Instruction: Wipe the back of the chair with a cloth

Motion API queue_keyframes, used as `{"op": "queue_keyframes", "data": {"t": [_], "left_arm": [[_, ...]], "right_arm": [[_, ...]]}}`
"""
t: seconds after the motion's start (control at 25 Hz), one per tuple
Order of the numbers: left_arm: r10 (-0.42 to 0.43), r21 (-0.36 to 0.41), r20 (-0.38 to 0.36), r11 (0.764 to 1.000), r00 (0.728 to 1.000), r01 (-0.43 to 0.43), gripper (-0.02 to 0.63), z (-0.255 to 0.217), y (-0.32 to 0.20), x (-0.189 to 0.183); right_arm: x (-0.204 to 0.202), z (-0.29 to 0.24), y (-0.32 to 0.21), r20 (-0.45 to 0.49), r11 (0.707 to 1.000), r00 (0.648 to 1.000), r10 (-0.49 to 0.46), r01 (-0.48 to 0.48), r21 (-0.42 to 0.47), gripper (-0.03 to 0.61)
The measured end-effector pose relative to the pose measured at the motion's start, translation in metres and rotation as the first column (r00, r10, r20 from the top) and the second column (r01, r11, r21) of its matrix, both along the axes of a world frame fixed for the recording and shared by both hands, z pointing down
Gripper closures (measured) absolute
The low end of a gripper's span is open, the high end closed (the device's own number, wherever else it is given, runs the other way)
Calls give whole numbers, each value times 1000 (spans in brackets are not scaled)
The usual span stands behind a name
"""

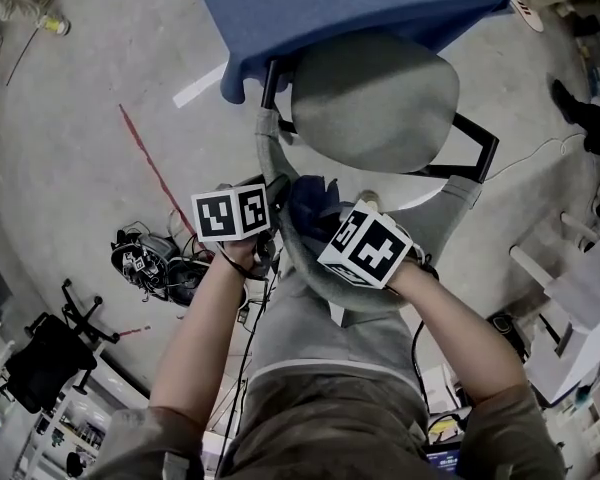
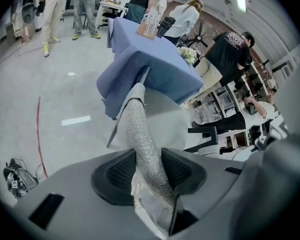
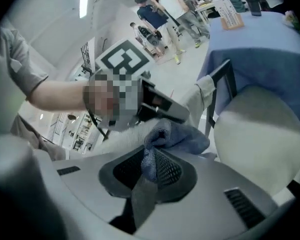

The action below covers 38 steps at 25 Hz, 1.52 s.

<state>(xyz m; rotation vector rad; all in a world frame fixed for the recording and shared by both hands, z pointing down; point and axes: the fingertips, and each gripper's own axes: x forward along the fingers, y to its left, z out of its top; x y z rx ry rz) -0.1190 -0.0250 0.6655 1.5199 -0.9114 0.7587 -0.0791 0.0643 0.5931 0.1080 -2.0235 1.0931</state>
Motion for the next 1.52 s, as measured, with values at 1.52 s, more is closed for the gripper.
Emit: {"op": "queue_keyframes", "data": {"t": [1.52], "left_arm": [[-14,-9,0,1000,1000,14,436,2,0,-2]], "right_arm": [[-27,-53,1,62,997,997,45,-49,56,512]]}}
